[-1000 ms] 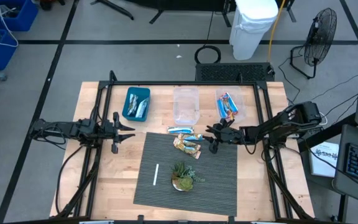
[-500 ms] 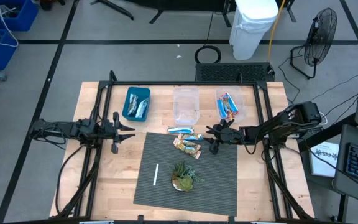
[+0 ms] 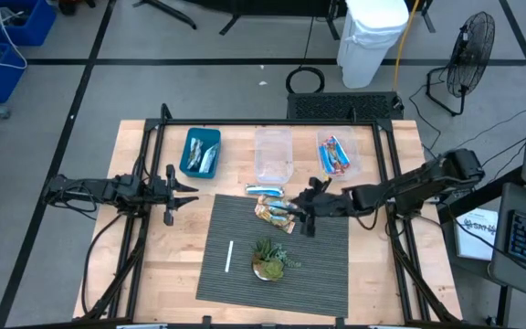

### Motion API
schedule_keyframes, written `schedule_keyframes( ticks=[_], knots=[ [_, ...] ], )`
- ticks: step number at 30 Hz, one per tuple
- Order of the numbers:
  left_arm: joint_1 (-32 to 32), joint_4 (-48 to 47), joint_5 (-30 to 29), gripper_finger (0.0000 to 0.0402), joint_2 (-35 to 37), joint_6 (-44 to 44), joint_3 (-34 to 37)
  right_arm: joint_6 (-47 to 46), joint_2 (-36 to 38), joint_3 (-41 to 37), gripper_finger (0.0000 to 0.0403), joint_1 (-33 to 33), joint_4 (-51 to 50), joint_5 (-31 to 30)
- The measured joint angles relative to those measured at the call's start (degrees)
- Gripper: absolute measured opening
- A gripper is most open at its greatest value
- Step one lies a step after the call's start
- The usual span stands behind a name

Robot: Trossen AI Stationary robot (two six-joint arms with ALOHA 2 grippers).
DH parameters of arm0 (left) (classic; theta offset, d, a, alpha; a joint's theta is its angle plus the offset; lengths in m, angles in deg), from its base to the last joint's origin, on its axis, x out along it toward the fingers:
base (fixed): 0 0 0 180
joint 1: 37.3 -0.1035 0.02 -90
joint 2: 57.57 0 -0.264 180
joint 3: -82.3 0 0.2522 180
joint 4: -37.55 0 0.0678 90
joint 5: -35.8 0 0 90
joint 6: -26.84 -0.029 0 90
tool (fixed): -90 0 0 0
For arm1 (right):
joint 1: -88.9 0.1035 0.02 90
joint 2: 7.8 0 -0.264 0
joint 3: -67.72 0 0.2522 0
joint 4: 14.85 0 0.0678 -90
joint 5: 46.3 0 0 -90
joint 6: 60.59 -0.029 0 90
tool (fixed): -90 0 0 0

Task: Pick and place Granola Bars by type
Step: Put the yellow granola bar into the left transparent bin

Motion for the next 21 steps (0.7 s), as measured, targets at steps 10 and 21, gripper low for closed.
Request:
schedule_keyframes(
  ticks=[10,21],
  knots=[
    [0.0,0.0,0.0,0.0108,0.0,0.0,0.0,-20.4,-0.8,7.8,0.0169,6.1,-20.3,-15.1],
    [0.0,0.6,0.0,0.0108,0.0,0.0,0.0,-27.1,-8.4,7.0,0.0169,4.0,-20.5,-16.6]
  ],
)
